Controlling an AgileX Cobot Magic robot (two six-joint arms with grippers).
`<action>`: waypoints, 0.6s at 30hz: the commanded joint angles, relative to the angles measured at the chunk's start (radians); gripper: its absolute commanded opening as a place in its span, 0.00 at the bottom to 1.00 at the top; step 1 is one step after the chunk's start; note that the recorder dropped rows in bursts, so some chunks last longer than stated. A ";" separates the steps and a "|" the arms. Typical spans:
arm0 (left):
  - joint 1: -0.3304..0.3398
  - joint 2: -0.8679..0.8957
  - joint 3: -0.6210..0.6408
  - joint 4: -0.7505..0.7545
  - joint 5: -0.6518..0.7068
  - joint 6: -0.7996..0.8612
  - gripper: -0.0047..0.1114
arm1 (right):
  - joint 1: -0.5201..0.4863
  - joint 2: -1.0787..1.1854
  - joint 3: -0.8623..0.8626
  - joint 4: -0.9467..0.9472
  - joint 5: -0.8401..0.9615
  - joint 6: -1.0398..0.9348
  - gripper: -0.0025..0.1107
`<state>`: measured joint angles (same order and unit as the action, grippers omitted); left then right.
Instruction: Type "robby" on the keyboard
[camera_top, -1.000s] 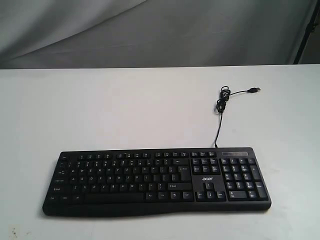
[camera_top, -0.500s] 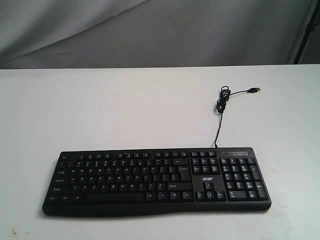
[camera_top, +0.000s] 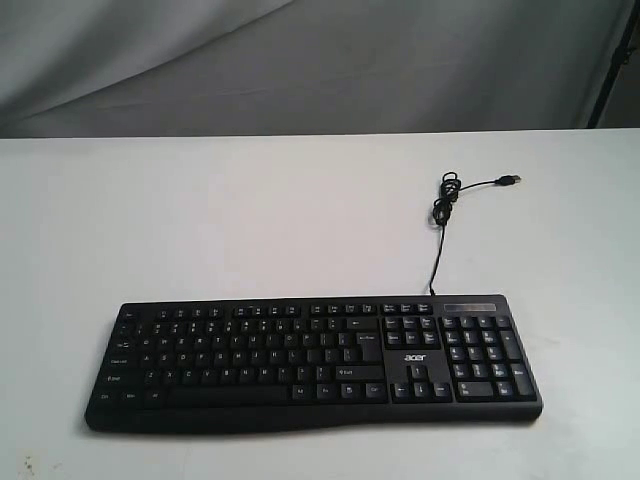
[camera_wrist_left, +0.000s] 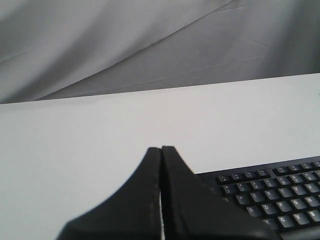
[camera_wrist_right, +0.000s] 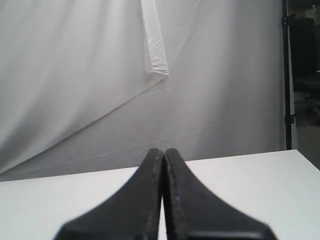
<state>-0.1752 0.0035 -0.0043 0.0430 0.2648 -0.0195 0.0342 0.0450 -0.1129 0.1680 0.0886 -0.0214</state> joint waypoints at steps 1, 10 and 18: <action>-0.006 -0.003 0.004 0.005 -0.006 -0.003 0.04 | -0.004 -0.004 0.098 -0.066 -0.104 0.004 0.02; -0.006 -0.003 0.004 0.005 -0.006 -0.003 0.04 | -0.004 -0.045 0.113 -0.150 -0.023 0.004 0.02; -0.006 -0.003 0.004 0.005 -0.006 -0.003 0.04 | -0.004 -0.045 0.113 -0.161 0.162 0.008 0.02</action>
<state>-0.1752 0.0035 -0.0043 0.0430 0.2648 -0.0195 0.0342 0.0060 -0.0031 0.0270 0.1851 -0.0195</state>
